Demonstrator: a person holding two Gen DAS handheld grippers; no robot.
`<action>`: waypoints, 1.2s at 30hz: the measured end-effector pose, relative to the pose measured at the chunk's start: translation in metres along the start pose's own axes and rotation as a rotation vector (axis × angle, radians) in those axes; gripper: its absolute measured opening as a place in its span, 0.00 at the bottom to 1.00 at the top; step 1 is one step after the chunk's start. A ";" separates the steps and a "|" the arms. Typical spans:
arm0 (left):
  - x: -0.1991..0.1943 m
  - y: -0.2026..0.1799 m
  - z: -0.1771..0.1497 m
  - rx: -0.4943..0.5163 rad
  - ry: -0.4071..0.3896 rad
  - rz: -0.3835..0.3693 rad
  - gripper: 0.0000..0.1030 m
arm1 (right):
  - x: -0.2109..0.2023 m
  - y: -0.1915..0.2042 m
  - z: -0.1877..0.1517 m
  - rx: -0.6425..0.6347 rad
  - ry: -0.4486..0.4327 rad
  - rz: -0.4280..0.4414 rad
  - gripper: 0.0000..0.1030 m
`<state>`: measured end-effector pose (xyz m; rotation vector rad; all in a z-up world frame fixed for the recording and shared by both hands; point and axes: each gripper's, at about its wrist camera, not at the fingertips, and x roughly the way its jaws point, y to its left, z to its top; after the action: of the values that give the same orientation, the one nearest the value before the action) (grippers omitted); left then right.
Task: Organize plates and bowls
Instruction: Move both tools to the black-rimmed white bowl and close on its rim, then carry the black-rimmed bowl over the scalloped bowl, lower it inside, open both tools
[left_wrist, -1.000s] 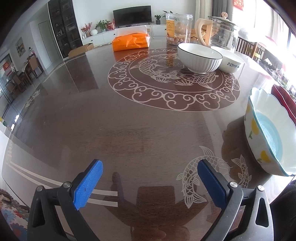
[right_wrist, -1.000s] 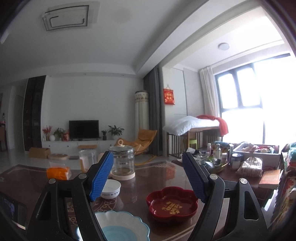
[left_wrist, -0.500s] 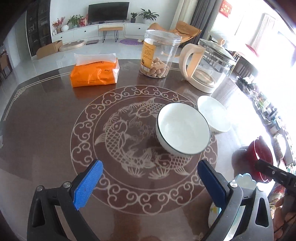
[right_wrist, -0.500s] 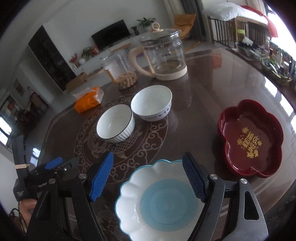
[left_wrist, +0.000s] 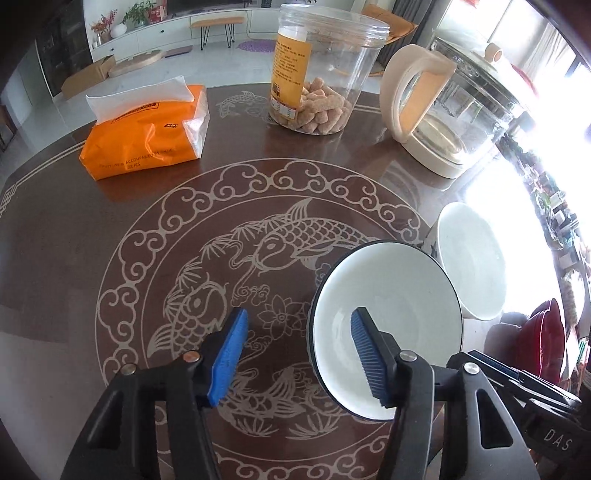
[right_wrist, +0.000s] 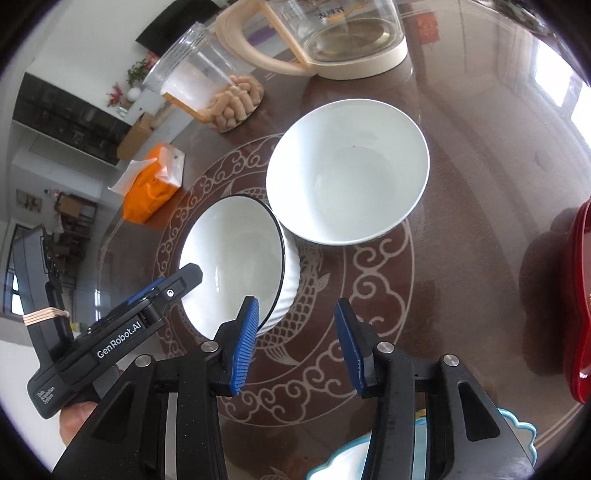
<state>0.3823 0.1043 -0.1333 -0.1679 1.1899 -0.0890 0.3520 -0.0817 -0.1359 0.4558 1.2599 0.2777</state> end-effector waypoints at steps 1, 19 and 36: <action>0.002 -0.001 0.001 0.002 0.007 -0.003 0.40 | 0.004 0.003 0.002 -0.006 0.003 -0.010 0.46; -0.035 -0.003 -0.023 -0.008 -0.025 -0.090 0.07 | -0.005 0.024 -0.007 -0.133 -0.034 -0.076 0.14; -0.083 -0.110 -0.151 0.128 -0.049 -0.198 0.07 | -0.132 -0.057 -0.111 -0.095 -0.104 -0.086 0.14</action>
<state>0.2135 -0.0039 -0.0927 -0.1742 1.1128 -0.3325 0.2049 -0.1709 -0.0777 0.3290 1.1563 0.2369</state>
